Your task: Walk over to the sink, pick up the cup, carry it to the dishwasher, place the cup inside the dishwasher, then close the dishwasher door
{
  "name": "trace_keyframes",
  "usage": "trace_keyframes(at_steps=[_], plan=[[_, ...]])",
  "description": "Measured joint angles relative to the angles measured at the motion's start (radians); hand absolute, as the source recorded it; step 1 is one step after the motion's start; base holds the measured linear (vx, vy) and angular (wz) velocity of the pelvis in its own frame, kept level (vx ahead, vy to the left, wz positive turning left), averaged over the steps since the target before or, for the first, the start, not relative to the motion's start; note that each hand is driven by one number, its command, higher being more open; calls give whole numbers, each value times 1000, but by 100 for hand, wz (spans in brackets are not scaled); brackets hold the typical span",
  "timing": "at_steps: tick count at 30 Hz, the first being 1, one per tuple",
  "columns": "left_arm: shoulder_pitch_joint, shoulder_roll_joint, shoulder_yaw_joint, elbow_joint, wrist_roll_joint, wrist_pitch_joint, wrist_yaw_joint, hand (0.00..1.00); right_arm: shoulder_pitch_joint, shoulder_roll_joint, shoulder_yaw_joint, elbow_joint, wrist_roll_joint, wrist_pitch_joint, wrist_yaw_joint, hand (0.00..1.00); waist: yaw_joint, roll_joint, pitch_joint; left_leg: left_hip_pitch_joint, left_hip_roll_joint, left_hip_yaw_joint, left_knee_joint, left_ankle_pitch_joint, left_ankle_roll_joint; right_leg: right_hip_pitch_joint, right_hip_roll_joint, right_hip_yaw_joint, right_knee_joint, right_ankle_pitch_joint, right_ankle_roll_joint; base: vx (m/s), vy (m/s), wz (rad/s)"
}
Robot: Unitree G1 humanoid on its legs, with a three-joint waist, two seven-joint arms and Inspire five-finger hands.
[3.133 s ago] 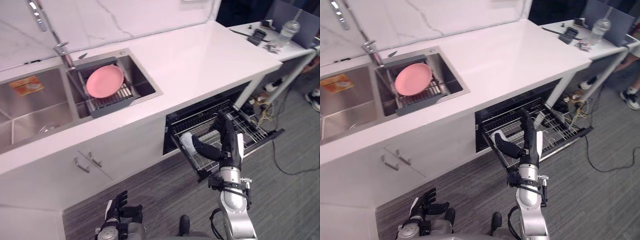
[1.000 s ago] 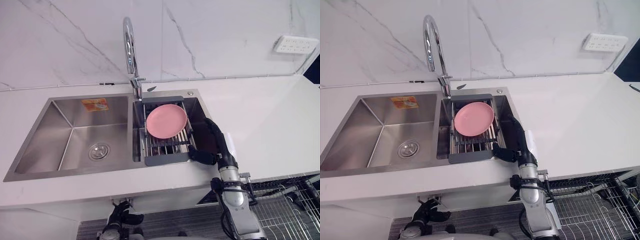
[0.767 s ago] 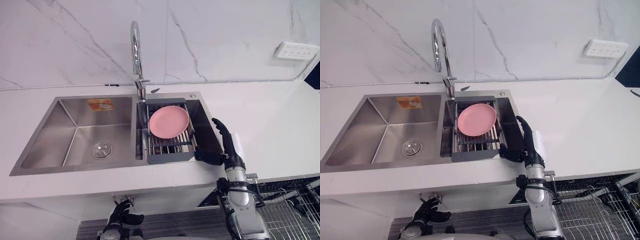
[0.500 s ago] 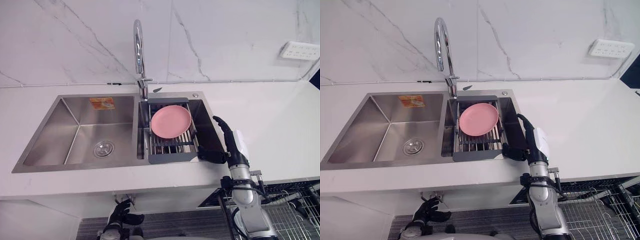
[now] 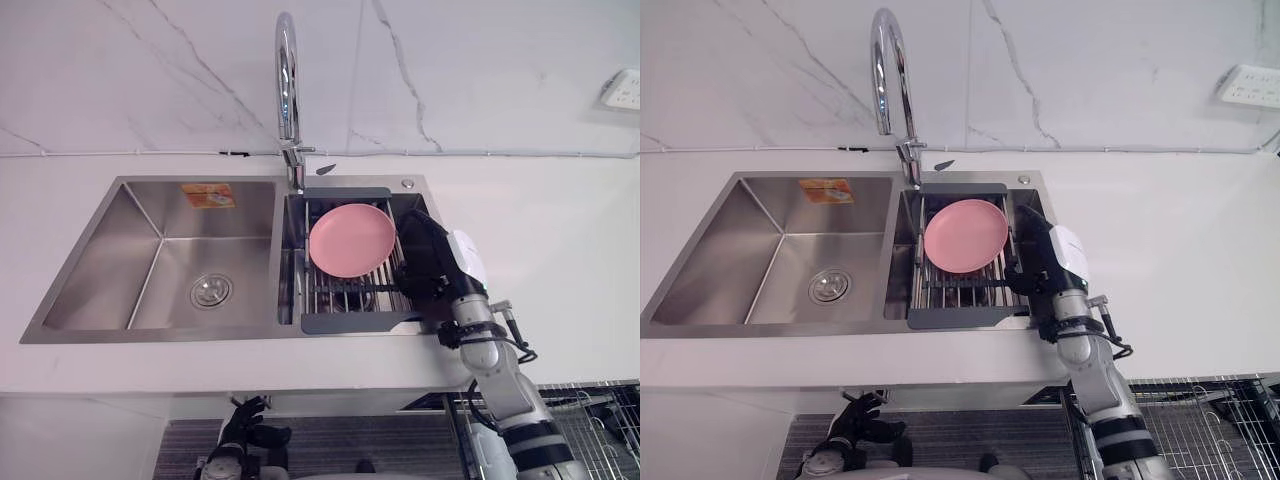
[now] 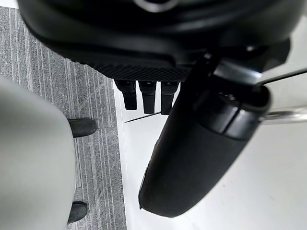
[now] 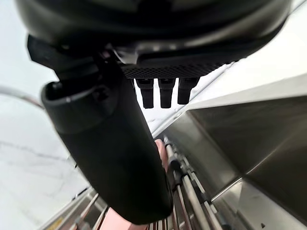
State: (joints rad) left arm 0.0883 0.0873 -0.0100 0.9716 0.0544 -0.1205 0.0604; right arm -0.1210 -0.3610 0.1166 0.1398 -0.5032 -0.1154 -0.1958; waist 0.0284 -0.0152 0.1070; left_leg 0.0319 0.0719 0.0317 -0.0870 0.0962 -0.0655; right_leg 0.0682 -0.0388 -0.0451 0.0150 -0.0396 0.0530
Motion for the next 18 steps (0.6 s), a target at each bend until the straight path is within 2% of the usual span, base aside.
trace_keyframes(at_steps=[6,18], plan=[[0,2,-18,-15,7,-8,-2,90,-39,-5,30,37,-15,0,0,90,10,1,3,-13,-8,-21,0,5,3,-3,-10,-21,1,-2,2,-37,5,11],[-2,6,-35,-38,14,-26,-15,90,-170,-56,89,169,-82,2,-2,90,10,3,40,-27,-20,-47,-5,13,9,-5,-16,-47,3,-6,6,-18,-5,6]])
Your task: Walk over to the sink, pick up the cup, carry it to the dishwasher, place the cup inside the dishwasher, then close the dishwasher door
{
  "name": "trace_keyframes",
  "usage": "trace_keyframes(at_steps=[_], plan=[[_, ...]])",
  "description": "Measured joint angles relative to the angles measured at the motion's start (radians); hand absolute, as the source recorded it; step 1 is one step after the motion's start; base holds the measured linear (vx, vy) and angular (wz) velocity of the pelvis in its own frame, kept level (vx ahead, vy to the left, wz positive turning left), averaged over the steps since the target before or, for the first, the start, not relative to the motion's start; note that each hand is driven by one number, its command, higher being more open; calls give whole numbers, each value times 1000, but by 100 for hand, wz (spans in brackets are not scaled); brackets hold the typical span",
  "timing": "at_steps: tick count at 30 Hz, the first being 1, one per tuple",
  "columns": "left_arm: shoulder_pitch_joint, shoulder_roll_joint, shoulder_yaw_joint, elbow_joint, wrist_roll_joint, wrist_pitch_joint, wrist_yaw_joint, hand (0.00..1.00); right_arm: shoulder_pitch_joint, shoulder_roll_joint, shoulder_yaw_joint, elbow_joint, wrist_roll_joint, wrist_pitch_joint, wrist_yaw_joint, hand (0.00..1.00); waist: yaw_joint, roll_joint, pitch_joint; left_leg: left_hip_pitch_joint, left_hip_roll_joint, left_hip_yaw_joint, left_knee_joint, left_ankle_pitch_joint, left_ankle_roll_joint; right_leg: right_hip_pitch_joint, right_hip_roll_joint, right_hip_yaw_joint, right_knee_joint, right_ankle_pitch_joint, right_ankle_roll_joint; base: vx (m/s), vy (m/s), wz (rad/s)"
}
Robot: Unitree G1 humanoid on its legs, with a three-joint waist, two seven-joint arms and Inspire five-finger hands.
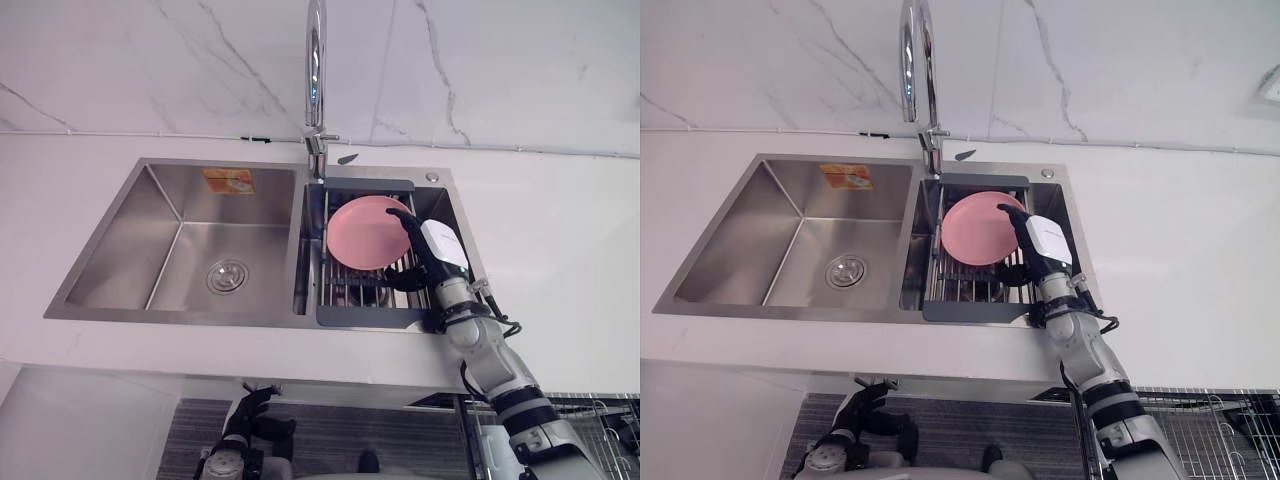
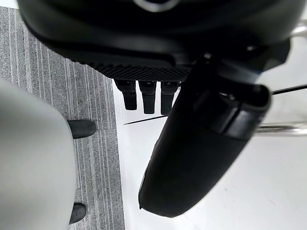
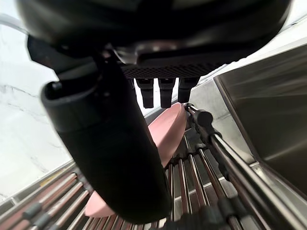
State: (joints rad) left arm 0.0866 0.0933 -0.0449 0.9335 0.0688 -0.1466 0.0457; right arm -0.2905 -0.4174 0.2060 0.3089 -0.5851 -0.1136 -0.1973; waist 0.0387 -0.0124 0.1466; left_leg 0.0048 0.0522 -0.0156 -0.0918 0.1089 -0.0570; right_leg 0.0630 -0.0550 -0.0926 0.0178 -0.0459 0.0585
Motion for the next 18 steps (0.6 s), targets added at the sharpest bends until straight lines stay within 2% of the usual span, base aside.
trace_keyframes(at_steps=[8,9,18], plan=[[-8,6,-4,-2,-13,-4,14,90,-60,-18,21,30,-7,2,0,90,-2,-4,26,-18,1,2,0,10,-1,-19,1,0,2,0,0,-30,-4,0],[-10,6,-4,-2,-16,-5,23,90,-70,-24,21,32,-8,4,-2,30,-1,-4,29,-27,1,1,0,12,-4,-28,1,-1,3,-2,3,-91,-1,1],[-19,7,-4,-2,-40,-5,41,90,-99,-48,25,39,-29,20,-41,30,1,-8,49,-58,1,-5,0,24,1,-56,0,-16,3,0,9,-50,-1,3]])
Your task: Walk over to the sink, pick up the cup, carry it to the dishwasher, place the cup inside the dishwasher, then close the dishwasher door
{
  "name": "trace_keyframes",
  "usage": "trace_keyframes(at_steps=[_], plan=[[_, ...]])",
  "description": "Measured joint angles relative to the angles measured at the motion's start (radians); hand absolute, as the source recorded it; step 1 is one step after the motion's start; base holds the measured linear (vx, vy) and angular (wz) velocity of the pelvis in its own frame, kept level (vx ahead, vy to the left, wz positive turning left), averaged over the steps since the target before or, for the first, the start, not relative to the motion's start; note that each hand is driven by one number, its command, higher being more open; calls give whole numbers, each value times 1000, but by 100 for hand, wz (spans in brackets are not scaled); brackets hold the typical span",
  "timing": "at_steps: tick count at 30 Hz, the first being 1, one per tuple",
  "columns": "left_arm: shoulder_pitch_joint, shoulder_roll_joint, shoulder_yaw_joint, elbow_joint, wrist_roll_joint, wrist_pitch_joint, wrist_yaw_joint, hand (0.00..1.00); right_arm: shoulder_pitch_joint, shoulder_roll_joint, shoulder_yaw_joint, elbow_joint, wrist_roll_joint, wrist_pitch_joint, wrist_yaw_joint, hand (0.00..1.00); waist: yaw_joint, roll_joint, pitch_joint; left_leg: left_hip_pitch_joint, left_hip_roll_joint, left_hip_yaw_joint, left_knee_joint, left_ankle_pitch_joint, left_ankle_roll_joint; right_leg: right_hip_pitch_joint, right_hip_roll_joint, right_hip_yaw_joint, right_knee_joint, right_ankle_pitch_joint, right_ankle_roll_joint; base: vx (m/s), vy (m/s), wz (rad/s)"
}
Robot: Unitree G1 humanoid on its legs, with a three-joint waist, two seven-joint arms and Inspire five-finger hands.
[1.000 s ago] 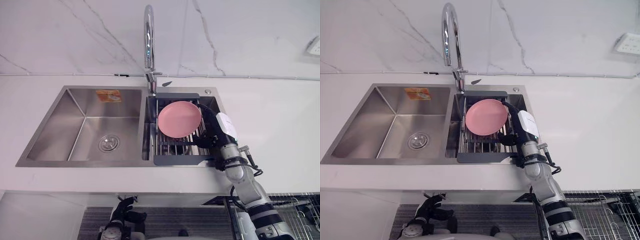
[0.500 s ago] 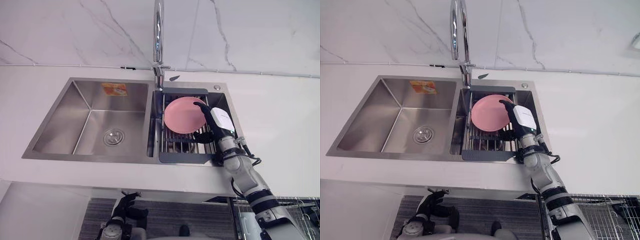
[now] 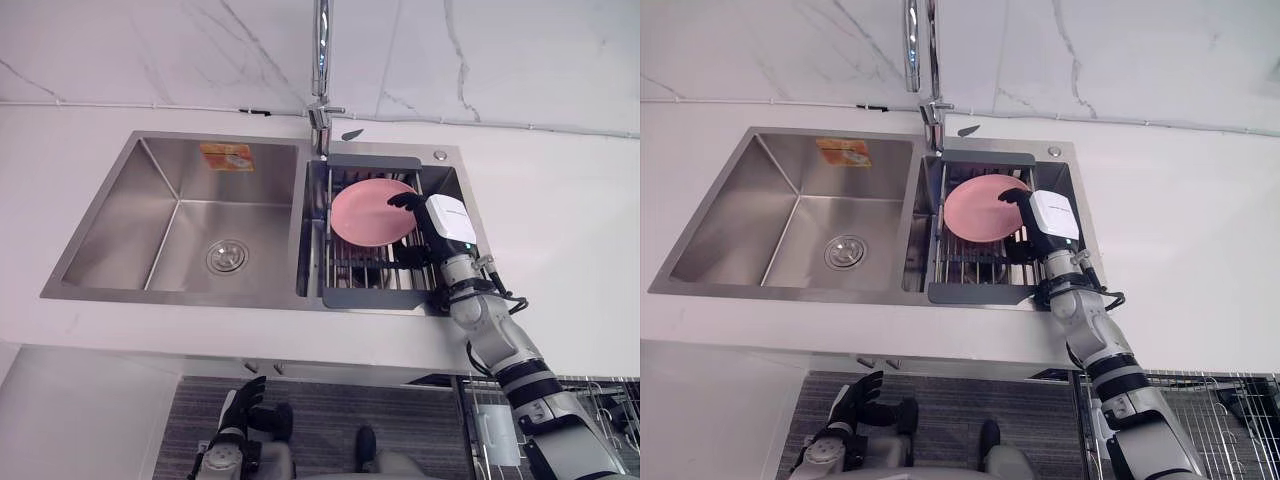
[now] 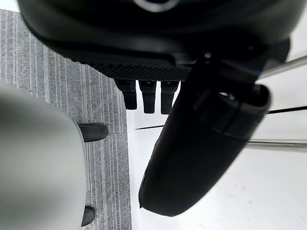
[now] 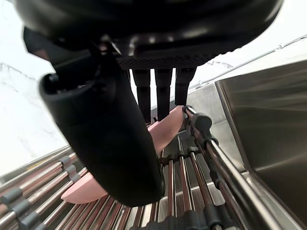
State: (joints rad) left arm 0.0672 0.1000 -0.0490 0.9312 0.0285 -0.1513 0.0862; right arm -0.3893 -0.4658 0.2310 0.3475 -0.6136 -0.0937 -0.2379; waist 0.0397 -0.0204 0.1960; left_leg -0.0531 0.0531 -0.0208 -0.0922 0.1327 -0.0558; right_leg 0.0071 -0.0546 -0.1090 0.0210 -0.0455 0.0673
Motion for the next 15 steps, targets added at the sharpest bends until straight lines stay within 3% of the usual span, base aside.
trace_keyframes(at_steps=[15], plan=[[-6,6,1,1,0,0,-1,90,31,5,-10,-58,34,-25,14,30,2,-8,5,-7,2,0,0,12,-1,-7,1,0,4,4,-2,0,0,0]])
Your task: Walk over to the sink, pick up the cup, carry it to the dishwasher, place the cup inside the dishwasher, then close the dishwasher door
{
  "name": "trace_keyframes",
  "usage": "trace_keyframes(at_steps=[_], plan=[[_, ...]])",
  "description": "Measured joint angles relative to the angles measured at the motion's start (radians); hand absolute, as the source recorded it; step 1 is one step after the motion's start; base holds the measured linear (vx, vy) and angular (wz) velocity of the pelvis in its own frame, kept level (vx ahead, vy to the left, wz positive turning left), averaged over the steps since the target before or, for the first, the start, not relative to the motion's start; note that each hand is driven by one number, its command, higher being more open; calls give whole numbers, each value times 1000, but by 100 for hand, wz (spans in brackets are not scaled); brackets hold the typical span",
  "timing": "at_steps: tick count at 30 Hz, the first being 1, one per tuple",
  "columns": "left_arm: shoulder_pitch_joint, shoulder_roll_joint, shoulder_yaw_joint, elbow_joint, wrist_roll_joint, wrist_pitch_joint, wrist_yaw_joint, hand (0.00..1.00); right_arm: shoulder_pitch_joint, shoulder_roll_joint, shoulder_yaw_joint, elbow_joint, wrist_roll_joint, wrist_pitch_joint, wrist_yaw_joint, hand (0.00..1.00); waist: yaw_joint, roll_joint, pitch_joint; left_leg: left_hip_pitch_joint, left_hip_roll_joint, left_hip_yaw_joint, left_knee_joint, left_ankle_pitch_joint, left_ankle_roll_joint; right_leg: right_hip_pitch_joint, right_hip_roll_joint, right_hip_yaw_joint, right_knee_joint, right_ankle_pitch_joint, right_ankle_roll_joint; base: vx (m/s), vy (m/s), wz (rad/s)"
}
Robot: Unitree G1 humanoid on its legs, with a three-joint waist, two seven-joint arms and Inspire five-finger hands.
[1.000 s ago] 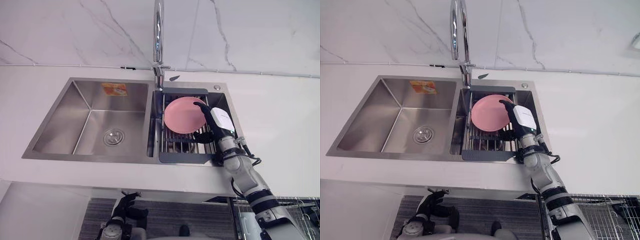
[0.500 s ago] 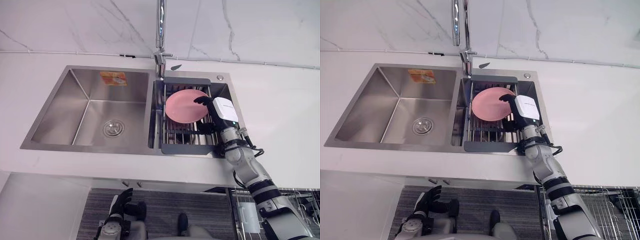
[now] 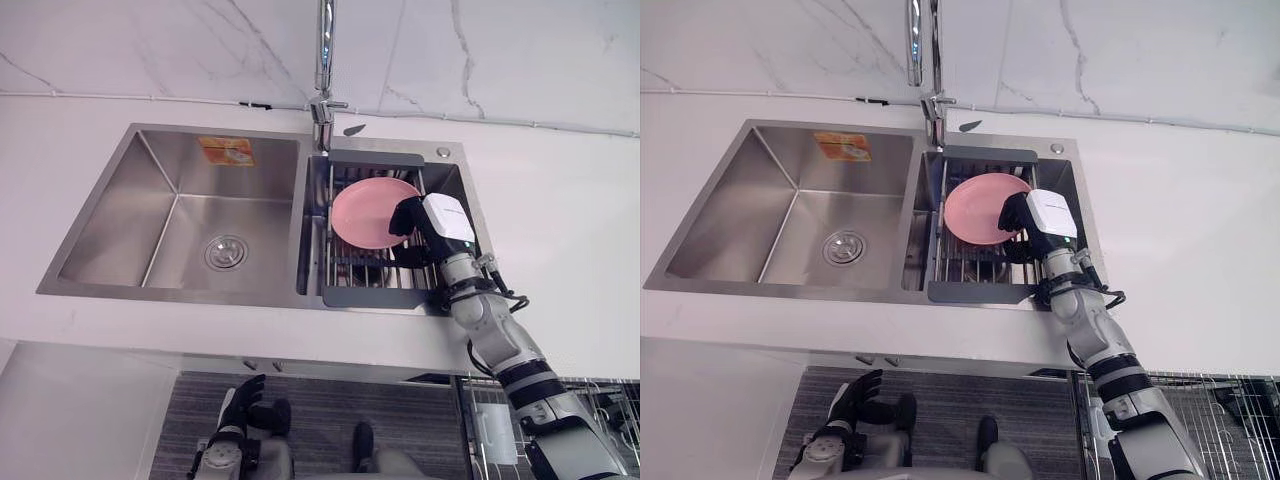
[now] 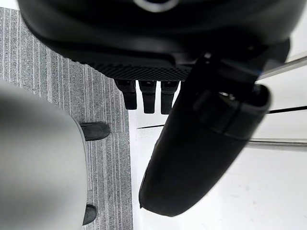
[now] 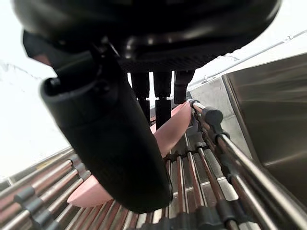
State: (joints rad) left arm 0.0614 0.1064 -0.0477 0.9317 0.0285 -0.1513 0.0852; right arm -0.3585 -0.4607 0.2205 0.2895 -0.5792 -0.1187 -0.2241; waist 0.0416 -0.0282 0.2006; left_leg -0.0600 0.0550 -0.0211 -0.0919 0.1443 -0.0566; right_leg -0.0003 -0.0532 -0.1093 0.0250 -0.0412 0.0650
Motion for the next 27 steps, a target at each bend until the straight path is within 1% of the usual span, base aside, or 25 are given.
trace_keyframes(at_steps=[3,10,15,19,22,27], plan=[[0,0,2,-1,0,0,-1,90,28,18,-1,-47,7,-2,2,30,0,-1,1,3,0,0,3,0,0,2,-1,1,3,6,-8,11,-3,0],[-1,1,3,1,3,0,-4,90,58,23,-1,-145,7,-8,5,30,-1,-4,2,20,5,3,4,-6,2,18,-4,8,3,6,-8,5,-1,0],[-2,2,3,3,7,0,-6,90,59,22,-1,-241,6,-43,5,30,-4,-7,4,30,5,7,4,-7,2,26,-4,14,3,6,-7,-5,-2,-2],[-4,3,3,8,11,-2,-9,90,62,20,-1,-302,6,-53,5,30,-4,-8,4,37,4,9,3,-7,2,33,-5,16,2,6,-7,-37,-5,-1],[-4,3,3,10,11,-4,-11,90,70,18,-1,-320,6,-68,5,30,-4,-9,3,37,4,9,0,-7,2,33,-6,16,2,6,-7,-24,-4,0],[-4,5,4,12,11,-5,-15,90,98,4,-1,-347,6,-70,5,30,-5,-12,1,40,3,8,0,-7,2,36,-7,16,2,7,-6,0,0,0]])
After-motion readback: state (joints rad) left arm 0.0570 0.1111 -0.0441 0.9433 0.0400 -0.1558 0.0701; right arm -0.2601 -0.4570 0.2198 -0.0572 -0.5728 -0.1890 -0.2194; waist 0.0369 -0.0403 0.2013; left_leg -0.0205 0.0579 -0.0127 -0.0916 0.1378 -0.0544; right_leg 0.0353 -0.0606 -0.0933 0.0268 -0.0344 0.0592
